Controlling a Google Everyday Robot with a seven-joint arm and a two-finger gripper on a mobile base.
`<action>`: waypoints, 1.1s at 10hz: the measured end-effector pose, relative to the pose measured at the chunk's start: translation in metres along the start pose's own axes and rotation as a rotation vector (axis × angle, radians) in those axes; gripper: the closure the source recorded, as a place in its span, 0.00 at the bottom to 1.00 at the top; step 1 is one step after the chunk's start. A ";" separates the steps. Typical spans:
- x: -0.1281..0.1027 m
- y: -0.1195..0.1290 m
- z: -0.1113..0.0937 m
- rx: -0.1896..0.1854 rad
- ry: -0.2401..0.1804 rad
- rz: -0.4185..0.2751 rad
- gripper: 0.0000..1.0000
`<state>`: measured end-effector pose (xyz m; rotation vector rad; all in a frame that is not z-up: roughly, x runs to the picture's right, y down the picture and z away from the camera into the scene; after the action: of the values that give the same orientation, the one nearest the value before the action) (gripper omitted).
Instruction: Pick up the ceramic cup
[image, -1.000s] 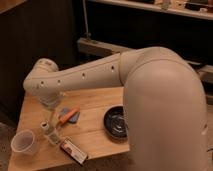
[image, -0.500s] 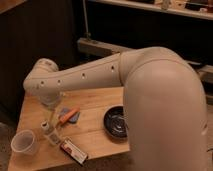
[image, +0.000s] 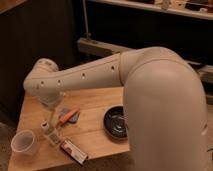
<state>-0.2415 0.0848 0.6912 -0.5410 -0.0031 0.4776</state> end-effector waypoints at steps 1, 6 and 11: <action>0.000 0.000 0.000 0.000 0.000 0.000 0.20; -0.018 -0.026 -0.012 0.018 -0.062 -0.001 0.20; -0.088 -0.066 -0.013 -0.046 -0.129 -0.018 0.20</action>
<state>-0.2891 -0.0102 0.7231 -0.5540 -0.1424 0.4948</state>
